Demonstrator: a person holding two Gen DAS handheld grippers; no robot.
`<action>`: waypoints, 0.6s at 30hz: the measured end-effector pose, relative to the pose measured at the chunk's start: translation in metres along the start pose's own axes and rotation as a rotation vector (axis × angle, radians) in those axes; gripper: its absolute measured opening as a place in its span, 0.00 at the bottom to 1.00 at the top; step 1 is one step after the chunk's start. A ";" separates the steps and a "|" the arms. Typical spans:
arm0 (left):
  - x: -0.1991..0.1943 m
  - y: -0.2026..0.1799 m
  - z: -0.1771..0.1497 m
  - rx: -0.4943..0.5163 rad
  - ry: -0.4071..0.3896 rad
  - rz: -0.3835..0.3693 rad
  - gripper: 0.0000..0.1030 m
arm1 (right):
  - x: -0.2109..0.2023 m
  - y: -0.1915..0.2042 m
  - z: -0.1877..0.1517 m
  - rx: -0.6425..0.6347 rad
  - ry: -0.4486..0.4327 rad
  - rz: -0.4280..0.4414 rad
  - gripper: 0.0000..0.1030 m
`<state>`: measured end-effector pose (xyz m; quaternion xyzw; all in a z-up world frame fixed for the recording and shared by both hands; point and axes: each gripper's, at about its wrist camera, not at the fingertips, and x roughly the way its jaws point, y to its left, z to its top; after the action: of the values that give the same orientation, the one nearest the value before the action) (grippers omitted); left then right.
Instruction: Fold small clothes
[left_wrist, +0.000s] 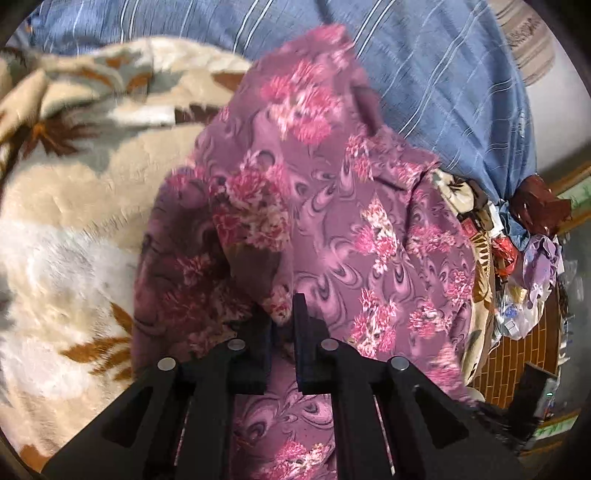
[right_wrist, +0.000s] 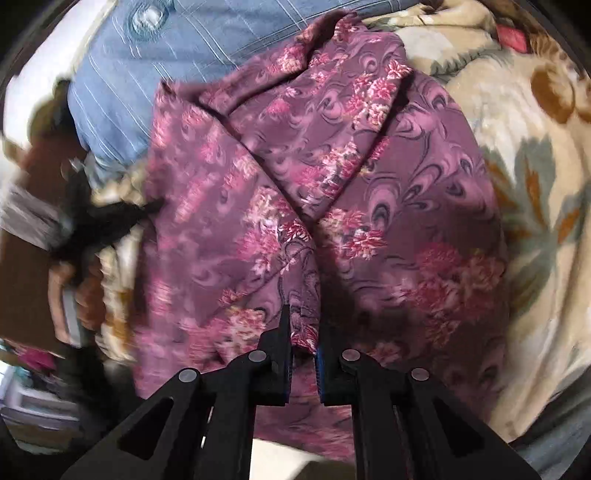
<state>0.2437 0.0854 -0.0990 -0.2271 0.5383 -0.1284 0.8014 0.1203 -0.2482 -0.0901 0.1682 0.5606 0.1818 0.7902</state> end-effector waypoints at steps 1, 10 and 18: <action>0.000 0.001 0.001 -0.005 0.001 -0.012 0.06 | -0.008 0.004 0.000 -0.024 -0.021 -0.002 0.09; -0.013 -0.026 -0.001 0.209 0.015 0.086 0.30 | 0.004 0.015 -0.023 -0.149 0.038 -0.118 0.22; -0.065 -0.060 0.030 0.138 -0.171 -0.140 0.63 | -0.067 0.009 0.058 -0.122 -0.231 0.034 0.77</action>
<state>0.2487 0.0697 -0.0069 -0.2186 0.4408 -0.2007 0.8471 0.1537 -0.2763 -0.0121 0.1492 0.4508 0.2084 0.8550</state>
